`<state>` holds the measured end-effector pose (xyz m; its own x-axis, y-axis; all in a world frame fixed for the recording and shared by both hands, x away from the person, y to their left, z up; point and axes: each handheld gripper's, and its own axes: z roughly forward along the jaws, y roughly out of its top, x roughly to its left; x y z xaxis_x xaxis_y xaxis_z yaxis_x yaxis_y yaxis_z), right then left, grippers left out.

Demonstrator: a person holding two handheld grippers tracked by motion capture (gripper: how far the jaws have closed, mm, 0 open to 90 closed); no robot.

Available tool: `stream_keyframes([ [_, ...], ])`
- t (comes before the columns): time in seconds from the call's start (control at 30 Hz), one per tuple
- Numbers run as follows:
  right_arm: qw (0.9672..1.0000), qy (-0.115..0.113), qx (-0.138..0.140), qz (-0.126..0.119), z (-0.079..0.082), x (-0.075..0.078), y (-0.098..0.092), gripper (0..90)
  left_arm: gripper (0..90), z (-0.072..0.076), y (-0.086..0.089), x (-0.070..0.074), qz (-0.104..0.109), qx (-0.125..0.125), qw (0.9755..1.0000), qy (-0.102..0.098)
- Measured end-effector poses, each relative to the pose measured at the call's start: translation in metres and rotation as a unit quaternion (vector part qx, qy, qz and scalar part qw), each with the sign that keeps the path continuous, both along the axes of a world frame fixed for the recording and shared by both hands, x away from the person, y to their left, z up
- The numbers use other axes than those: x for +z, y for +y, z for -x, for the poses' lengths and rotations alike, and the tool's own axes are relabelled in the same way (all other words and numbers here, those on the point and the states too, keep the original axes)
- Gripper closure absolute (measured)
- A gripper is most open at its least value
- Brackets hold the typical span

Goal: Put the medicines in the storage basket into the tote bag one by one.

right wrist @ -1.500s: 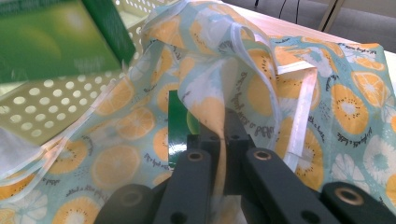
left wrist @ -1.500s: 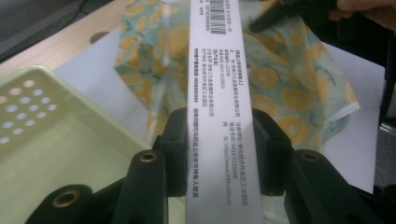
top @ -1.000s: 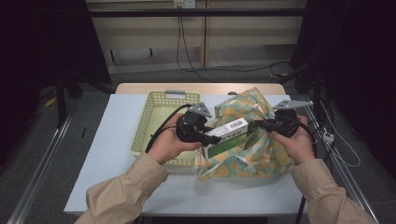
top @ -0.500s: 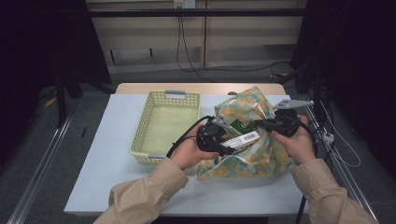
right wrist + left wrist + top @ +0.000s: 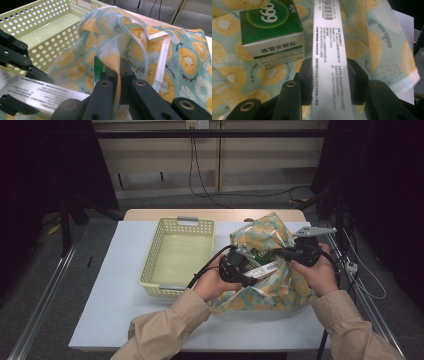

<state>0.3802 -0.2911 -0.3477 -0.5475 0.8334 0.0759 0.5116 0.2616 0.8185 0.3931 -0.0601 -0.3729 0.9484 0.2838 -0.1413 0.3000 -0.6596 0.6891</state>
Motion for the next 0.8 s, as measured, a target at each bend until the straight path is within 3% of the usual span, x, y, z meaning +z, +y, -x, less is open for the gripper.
stream_keyframes([
  [0.33,1.0,0.002,-0.002,0.002,0.0,0.0,-0.001,90.0,62.2,-0.002,-0.024,-0.012,0.002,0.001,1.0,0.007],
  [0.4,1.0,0.003,-0.001,0.002,-0.001,0.0,-0.001,90.0,62.1,-0.002,-0.03,-0.014,0.011,0.006,0.9999,-0.002],
  [0.47,1.0,0.004,0.0,0.002,-0.001,-0.001,0.001,90.0,60.6,-0.005,-0.034,-0.018,0.039,0.017,0.9991,-0.003],
  [0.5,1.0,0.004,0.002,0.003,-0.002,-0.001,0.001,90.0,58.7,-0.007,-0.035,-0.02,0.043,0.017,0.9989,-0.005],
  [0.53,1.0,0.004,0.003,0.004,-0.002,-0.001,0.002,90.0,53.3,-0.006,-0.037,-0.02,0.026,0.031,0.999,-0.019],
  [0.57,1.0,0.004,0.003,0.003,-0.001,-0.001,0.002,90.0,45.5,-0.008,-0.036,-0.02,0.03,0.029,0.9991,-0.012],
  [0.63,1.0,0.005,0.005,0.003,-0.001,-0.001,0.002,90.0,26.4,-0.007,-0.034,-0.018,0.033,0.053,0.998,-0.001],
  [0.67,1.0,0.005,0.005,0.002,-0.001,-0.001,0.002,90.0,23.8,-0.007,-0.03,-0.016,0.039,0.06,0.9974,0.005],
  [0.8,0.9999,0.008,0.006,0.001,0.0,-0.006,0.002,90.0,18.9,-0.006,-0.01,-0.004,0.039,0.076,0.9963,-0.005],
])
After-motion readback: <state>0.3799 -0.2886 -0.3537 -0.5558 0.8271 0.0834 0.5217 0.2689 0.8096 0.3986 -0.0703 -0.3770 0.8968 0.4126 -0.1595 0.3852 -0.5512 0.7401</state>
